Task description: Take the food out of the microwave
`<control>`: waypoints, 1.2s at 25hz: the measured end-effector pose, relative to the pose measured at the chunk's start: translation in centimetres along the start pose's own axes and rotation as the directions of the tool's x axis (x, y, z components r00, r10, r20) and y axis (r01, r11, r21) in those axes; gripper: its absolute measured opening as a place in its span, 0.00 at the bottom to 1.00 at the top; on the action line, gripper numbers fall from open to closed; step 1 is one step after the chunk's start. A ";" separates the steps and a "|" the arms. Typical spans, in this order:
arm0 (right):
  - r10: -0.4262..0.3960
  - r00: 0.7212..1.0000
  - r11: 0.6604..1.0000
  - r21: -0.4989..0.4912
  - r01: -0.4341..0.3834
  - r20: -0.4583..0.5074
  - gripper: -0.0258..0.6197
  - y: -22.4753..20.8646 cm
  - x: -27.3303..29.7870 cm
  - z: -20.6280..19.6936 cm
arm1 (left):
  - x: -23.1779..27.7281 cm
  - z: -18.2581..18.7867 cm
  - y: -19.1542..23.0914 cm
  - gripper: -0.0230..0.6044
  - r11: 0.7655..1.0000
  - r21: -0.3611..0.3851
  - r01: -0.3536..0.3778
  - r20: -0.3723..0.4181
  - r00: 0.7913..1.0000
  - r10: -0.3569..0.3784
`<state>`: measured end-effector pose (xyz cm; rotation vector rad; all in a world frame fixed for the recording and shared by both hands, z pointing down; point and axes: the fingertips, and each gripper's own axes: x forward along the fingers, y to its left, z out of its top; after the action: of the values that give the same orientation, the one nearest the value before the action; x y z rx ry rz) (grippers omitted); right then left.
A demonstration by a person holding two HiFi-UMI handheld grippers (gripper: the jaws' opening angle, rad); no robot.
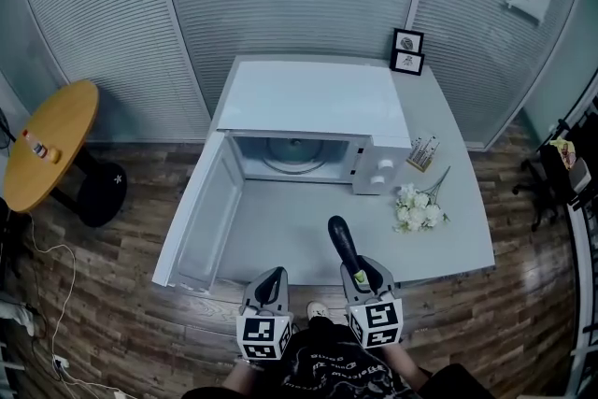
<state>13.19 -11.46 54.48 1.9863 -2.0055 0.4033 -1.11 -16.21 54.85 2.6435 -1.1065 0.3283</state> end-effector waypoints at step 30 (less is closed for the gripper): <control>0.043 0.999 0.999 -0.020 -0.043 -0.005 0.25 1.2 0.6 0.0 | 0.5 -0.1 0.2 0.05 1.000 0.021 -0.004 -0.011 1.000 0.005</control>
<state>12.03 -12.01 54.72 1.9314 -2.0448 0.3947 -0.95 -16.64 55.17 2.6550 -1.1118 0.3565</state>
